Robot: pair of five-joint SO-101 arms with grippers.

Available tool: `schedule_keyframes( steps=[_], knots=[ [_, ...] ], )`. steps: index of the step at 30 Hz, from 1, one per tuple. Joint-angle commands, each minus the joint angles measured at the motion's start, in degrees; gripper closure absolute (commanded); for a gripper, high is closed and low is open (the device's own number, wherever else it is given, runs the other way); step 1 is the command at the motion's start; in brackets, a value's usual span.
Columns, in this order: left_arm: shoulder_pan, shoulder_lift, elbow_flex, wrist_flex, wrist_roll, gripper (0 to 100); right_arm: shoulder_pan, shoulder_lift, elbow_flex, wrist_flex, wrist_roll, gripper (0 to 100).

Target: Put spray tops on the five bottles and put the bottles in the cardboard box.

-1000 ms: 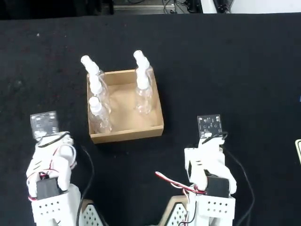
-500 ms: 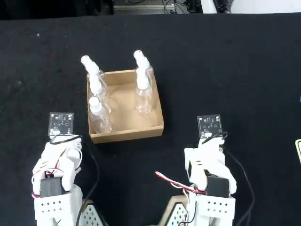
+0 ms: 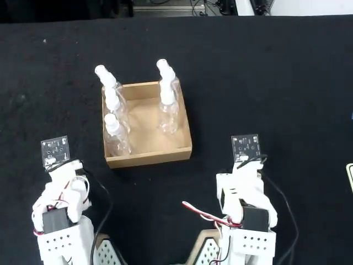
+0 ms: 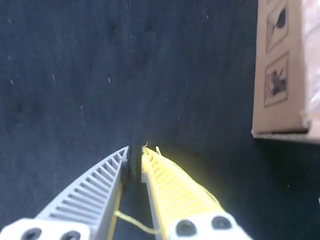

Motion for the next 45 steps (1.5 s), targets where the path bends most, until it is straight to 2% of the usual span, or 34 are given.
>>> schedule_keyframes(
  steps=[1,23,26,30,34,38,45],
  knots=[
    [-0.7,-0.4,1.3,2.7,-0.3,97,-0.8,-3.6,-0.1,0.2,-0.1,98.5],
    [-0.6,-0.4,1.3,2.7,-0.2,97,-0.8,-3.6,-0.1,0.2,-0.1,98.6],
    [1.3,-0.4,1.3,2.8,-0.2,97,-0.8,-3.6,-0.1,0.2,-0.1,98.6],
    [8.7,-0.6,1.3,2.9,-0.2,97,-1.1,-4.4,-0.1,0.3,-0.1,98.6],
    [12.9,-1.1,1.3,3.0,-0.1,97,-2.4,-5.9,-0.2,0.9,-0.2,98.6],
    [13.3,-1.1,1.3,3.0,-0.1,97,-6.6,-5.8,-0.2,5.2,-0.4,98.6],
    [13.7,-1.1,1.3,3.0,-0.1,97,-6.6,-5.8,-0.2,5.1,-0.4,98.6]
  ],
)
